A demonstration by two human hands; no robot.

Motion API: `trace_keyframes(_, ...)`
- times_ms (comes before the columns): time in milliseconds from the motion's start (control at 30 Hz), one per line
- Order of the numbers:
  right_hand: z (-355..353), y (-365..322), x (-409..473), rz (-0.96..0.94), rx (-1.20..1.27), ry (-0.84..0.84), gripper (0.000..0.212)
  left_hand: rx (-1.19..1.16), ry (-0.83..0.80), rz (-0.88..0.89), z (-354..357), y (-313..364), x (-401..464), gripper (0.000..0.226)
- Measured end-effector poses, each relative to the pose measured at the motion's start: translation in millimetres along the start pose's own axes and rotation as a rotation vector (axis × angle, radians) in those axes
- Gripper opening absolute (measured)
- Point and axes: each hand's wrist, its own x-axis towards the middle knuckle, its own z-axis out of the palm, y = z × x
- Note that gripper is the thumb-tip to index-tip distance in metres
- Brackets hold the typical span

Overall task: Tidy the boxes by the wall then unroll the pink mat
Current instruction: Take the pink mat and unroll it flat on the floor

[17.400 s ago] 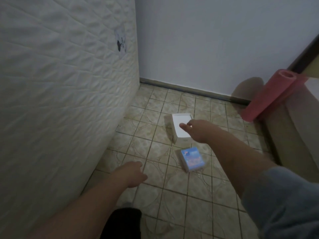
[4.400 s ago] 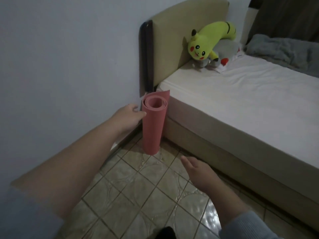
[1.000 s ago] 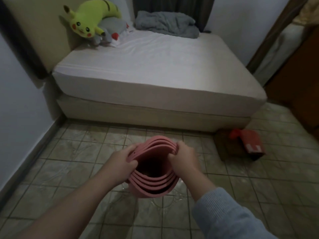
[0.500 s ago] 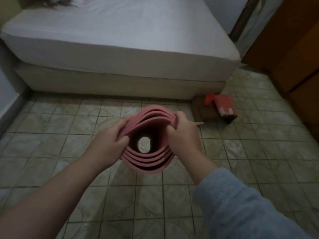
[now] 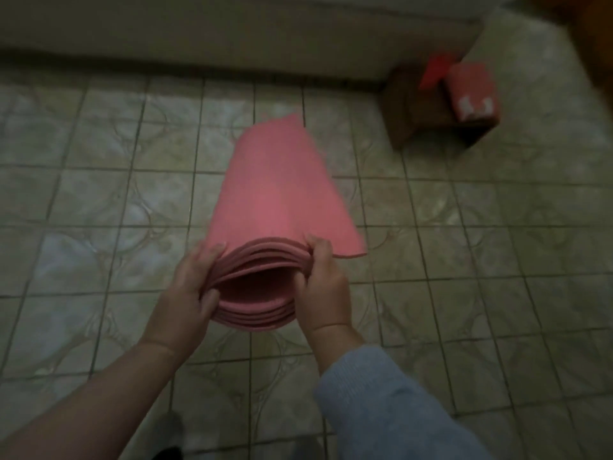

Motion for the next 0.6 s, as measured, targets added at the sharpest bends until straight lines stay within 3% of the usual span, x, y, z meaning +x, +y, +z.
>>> trace_keyframes(167,80,89,-77,0.176,0.050,-0.034,0.039,-0.002,-0.123,0.032,67,-92,-58,0.090)
trace_keyframes(333,121,141,-99,0.286,0.107,-0.081,0.059,0.002,-0.249,-0.044,104,-149,-68,0.113)
trace_keyframes(467,157,172,-98,0.216,0.046,-0.081,0.090,0.045,-0.279,-0.028,130,-185,-61,0.110)
trace_keyframes(600,192,214,-106,0.105,-0.015,-0.144,0.089,0.048,-0.275,0.021,159,-226,-62,0.110)
